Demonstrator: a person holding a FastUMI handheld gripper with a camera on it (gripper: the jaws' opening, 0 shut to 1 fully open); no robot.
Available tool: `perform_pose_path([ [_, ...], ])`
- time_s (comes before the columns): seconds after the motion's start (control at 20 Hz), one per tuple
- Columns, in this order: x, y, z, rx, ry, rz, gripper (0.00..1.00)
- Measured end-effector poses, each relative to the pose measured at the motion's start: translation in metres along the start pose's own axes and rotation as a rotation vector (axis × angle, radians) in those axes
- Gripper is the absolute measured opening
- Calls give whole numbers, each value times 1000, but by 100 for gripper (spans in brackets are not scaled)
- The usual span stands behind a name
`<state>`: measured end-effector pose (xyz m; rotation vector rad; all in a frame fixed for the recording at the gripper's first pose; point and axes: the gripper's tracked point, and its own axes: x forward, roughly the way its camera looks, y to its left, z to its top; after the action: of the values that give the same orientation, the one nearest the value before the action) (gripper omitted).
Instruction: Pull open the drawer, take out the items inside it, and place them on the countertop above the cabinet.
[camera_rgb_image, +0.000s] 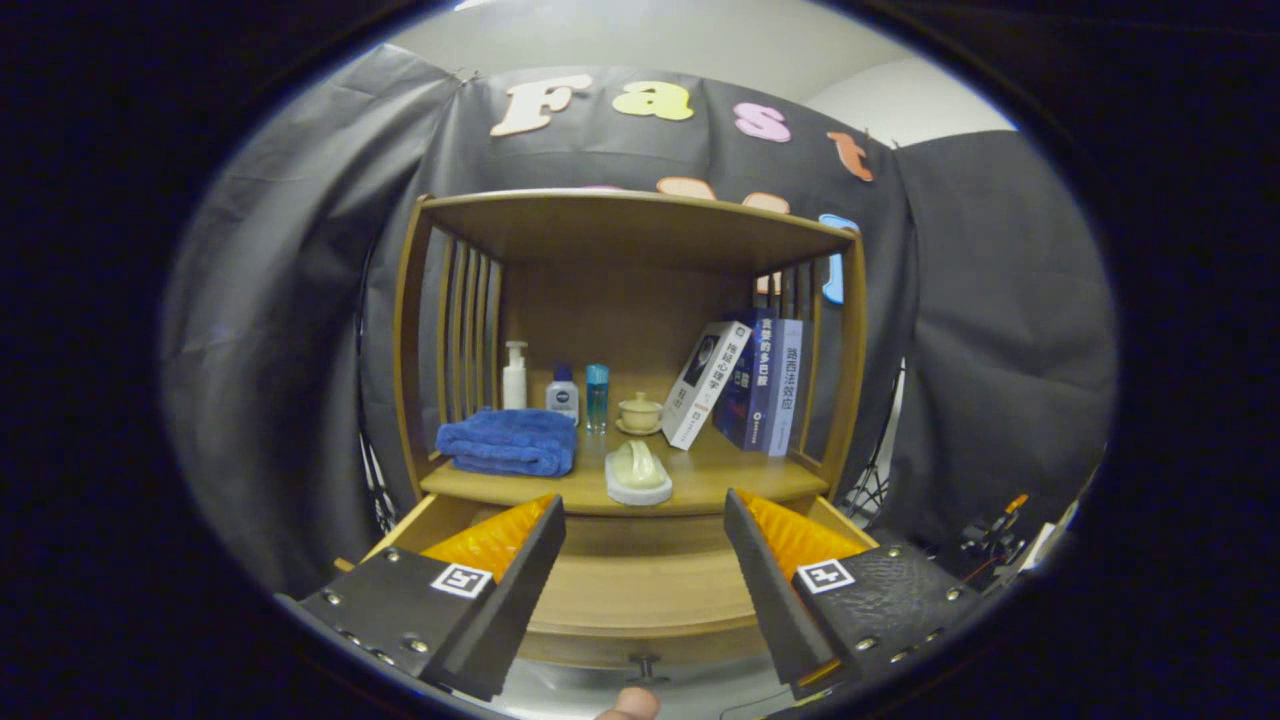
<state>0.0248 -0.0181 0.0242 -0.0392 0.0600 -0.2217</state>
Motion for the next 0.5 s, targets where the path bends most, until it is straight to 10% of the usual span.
perform_pose_path([
  [0.5, -23, -5, -84, -60, 67, 35, 95],
])
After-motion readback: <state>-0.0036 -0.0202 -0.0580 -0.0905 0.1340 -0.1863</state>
